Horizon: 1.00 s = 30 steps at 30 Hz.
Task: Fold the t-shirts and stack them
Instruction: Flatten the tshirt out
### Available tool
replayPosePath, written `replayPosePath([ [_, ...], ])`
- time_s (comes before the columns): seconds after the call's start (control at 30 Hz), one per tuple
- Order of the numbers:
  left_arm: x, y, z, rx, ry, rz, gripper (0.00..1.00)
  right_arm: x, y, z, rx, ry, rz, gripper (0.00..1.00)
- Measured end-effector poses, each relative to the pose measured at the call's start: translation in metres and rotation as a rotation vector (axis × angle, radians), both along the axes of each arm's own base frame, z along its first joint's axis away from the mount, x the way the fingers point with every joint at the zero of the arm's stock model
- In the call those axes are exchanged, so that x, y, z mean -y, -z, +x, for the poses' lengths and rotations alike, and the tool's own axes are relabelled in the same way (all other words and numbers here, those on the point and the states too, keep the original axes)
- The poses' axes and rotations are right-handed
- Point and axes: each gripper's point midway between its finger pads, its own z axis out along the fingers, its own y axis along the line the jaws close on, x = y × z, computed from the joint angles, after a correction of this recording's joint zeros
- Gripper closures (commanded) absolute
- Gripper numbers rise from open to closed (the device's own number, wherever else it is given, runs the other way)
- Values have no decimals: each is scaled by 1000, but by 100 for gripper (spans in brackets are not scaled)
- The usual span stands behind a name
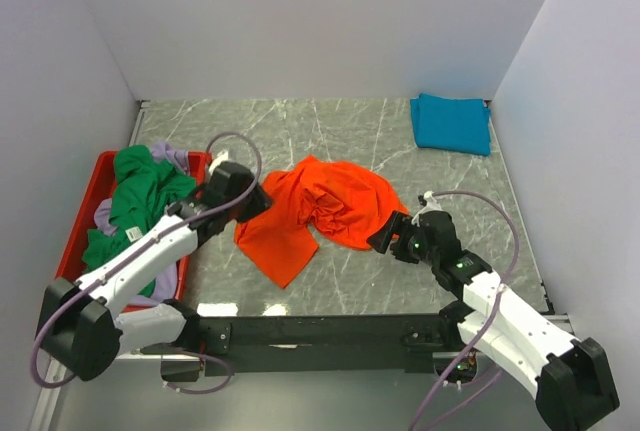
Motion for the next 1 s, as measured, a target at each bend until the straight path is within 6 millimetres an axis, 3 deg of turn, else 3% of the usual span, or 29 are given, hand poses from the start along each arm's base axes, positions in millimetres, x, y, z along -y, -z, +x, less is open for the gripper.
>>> replayPosePath([
  [0.17,-13,50,-34,-88,-31,-14,52,0,6,7,-9,26,-5,19],
  [0.27,-6,73,-54,-139,-2,-8,50,-3,10,13,-18,35,2,22],
  [0.57,28,89,-96,-169,62,53,43,-10,26,20,-66,50,15,28],
  [0.8,17,117,-123,-223,4,100,33,-13,27,24,-63,55,27,31],
  [1.0,13,127,-139,-247,-54,139,25,-15,34,23,-86,56,21,35],
])
